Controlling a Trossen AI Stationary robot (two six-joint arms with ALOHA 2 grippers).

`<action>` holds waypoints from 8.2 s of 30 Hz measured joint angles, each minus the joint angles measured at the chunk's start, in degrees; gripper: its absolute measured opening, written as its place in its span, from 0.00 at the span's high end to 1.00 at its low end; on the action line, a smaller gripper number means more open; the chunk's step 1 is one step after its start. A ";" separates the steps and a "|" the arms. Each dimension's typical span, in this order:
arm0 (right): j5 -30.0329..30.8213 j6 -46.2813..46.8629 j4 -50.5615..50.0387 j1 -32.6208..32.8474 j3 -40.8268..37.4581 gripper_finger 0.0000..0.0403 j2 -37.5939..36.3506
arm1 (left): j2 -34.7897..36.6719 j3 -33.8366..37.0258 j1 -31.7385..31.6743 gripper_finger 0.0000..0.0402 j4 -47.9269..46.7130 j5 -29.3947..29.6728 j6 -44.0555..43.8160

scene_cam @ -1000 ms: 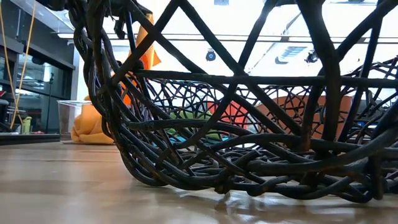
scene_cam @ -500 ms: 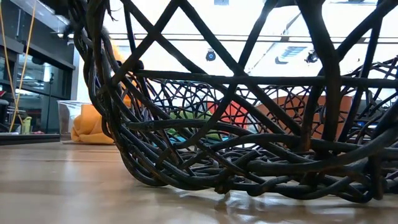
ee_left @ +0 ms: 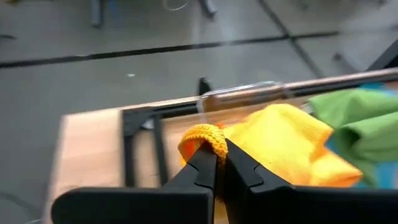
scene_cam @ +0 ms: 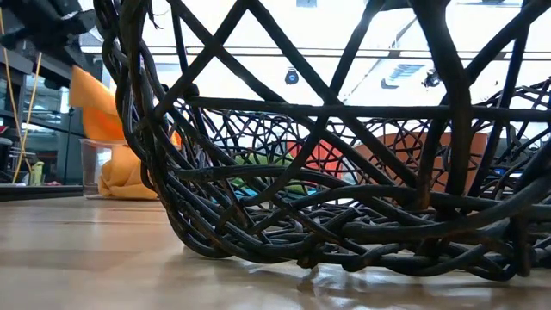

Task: Sort microfiber towel by color & place in baskets
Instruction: Put the orange towel into the transparent bin, then put the top green towel into the orange bin

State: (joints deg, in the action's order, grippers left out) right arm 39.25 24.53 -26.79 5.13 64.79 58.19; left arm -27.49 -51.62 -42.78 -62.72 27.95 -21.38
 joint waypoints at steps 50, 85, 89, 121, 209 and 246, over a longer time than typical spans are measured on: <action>2.31 2.54 -4.33 0.00 0.00 0.26 0.02 | -46.99 -4.32 8.48 1.00 14.98 -21.53 41.00; 2.33 5.68 -6.64 0.01 0.00 0.26 0.02 | -67.45 -8.13 0.85 0.55 7.14 -22.16 42.86; 1.17 5.71 -6.64 0.00 0.00 0.26 0.02 | -67.45 -12.78 0.83 0.49 2.45 -22.11 42.46; -0.47 5.03 -8.33 0.02 0.00 0.26 0.02 | -61.78 -42.96 0.81 0.47 -15.55 -32.46 26.92; -23.35 8.46 -17.46 -24.76 39.72 0.98 57.46 | -14.81 0.27 33.97 0.47 43.13 -35.34 -13.67; -7.98 19.20 -21.50 -32.27 -11.83 1.00 2.27 | -14.86 0.25 33.94 0.47 43.43 -27.46 -14.36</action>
State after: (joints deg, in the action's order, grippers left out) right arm 31.27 43.73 -48.29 -27.14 52.97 60.47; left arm -42.35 -51.37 -8.84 -19.29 0.49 -35.74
